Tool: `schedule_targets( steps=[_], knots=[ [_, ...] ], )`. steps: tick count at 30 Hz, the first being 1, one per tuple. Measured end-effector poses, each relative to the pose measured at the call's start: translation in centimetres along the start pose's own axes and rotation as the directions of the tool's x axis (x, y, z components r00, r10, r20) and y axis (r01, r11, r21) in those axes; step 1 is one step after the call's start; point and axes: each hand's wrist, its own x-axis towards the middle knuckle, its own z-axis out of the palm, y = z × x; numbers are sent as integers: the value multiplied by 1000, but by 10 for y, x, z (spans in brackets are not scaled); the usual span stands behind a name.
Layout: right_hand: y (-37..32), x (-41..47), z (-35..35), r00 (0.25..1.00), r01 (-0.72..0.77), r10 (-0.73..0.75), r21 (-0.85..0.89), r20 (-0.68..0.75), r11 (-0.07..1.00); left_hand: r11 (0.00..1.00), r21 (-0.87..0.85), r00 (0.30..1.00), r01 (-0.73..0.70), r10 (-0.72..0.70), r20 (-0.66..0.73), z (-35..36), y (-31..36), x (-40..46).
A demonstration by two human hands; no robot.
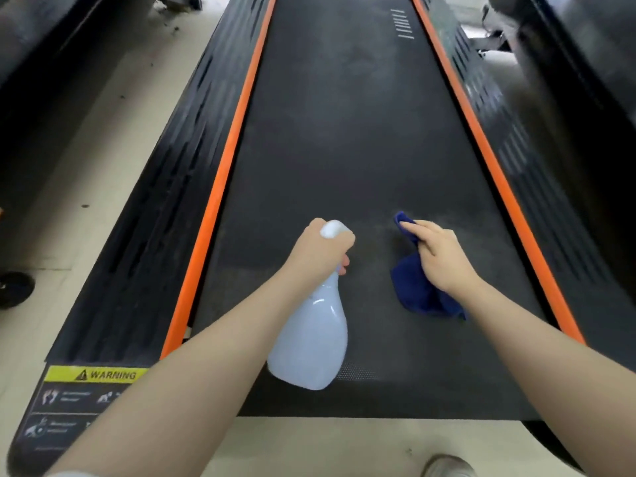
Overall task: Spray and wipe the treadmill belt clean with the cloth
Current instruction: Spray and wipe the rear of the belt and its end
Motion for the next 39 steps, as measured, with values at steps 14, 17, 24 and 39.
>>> schedule_targets(
  steps=[14,17,24,39],
  knots=[
    [-88,7,77,857,514,-484,-211,177,832,982,45,910,-186,189,-369,-50,6,-4],
    [-94,13,81,657,750,-683,-189,319,633,962,57,894,-267,270,-358,-54,6,-7],
    [-82,38,76,885,463,-445,-337,134,819,947,42,875,-318,310,-371,-56,-4,-5],
    [-41,1,58,652,758,-708,-251,270,602,965,106,925,-240,261,-278,-43,2,-6]
  ],
)
